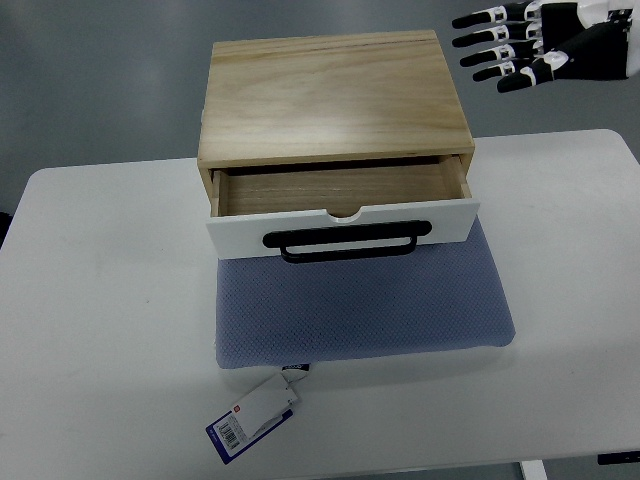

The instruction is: Open wood drawer with right hand

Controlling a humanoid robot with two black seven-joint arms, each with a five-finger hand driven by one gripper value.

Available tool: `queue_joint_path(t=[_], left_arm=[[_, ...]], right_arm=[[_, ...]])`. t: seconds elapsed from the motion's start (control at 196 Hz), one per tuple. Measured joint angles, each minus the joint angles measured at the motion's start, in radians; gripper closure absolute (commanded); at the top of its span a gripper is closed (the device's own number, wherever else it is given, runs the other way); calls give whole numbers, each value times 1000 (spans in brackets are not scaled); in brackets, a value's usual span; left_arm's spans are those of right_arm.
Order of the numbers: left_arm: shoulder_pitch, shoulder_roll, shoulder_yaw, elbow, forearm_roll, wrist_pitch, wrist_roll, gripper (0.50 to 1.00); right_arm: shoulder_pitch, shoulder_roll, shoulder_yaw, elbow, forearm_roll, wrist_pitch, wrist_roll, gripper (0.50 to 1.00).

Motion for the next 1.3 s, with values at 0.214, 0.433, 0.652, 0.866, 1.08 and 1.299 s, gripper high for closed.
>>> queue_joint_path(t=[0.214,0.433,0.652,0.866,1.08,1.299], left_arm=[[0,0,0,0,0,0,0,500],[0,0,0,0,0,0,0,500],[1,0,0,0,0,0,0,500],[0,0,0,0,0,0,0,500],[1,0,0,0,0,0,0,500],[0,0,0,0,0,0,0,500]], right_arm=[[-64,72,-3,-241,136,0,26,548],[-114,198,-1,-372,256,-168,72,550],[-122,350,2,-529,334,-444,139,548],[-135,404,1,-642,336,-473,194,548],[-169,408,-4,-643,325,-462,197,544],[-206,409,-7,-640,322,-383,197,544]])
